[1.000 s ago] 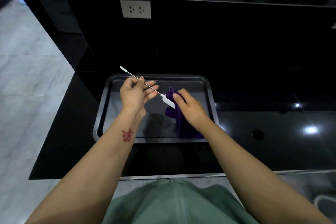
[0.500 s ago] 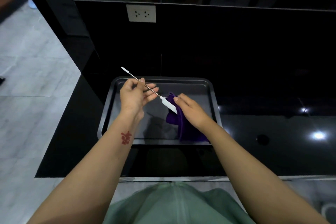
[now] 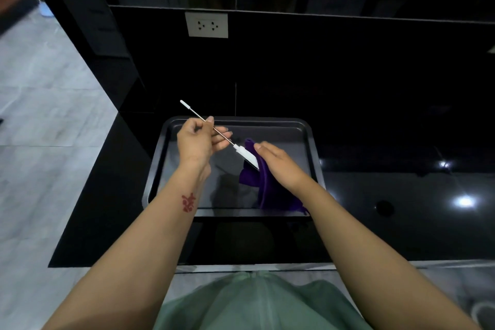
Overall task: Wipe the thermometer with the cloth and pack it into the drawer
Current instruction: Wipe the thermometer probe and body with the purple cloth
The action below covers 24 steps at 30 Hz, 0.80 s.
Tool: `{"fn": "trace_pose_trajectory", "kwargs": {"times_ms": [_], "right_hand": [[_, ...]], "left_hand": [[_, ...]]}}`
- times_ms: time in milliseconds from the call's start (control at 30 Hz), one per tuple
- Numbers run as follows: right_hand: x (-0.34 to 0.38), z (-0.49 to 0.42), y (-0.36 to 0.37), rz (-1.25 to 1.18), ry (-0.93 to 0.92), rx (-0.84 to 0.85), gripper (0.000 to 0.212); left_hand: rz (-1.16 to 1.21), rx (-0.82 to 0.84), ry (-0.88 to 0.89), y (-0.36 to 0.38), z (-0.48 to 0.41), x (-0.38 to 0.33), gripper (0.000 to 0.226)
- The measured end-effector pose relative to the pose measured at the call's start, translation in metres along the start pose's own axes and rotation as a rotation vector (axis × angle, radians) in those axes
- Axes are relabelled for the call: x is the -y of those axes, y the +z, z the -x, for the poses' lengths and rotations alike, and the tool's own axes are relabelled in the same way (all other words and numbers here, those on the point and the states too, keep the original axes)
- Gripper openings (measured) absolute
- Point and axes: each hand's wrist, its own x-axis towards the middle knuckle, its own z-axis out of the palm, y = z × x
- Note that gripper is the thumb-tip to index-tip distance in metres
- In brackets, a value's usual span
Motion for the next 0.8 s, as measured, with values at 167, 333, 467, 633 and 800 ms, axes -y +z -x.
{"fn": "trace_pose_trajectory", "kwargs": {"times_ms": [167, 333, 467, 633, 800], "right_hand": [[0.004, -0.003, 0.003, -0.012, -0.017, -0.01, 0.037], [-0.004, -0.004, 0.0, -0.032, 0.042, -0.031, 0.036], [-0.001, -0.007, 0.005, 0.001, 0.034, -0.053, 0.038], [-0.004, -0.006, 0.002, -0.023, 0.074, -0.135, 0.043], [-0.001, -0.008, -0.009, -0.092, 0.079, -0.152, 0.046]], "left_hand": [[-0.03, 0.031, 0.003, 0.004, -0.001, 0.005, 0.023], [-0.046, -0.017, 0.04, 0.002, -0.006, 0.002, 0.025], [-0.117, -0.045, 0.013, 0.01, 0.0, 0.012, 0.022], [-0.077, 0.068, -0.043, 0.012, -0.002, 0.001, 0.012], [-0.038, 0.24, -0.096, 0.009, 0.0, -0.009, 0.014]]}}
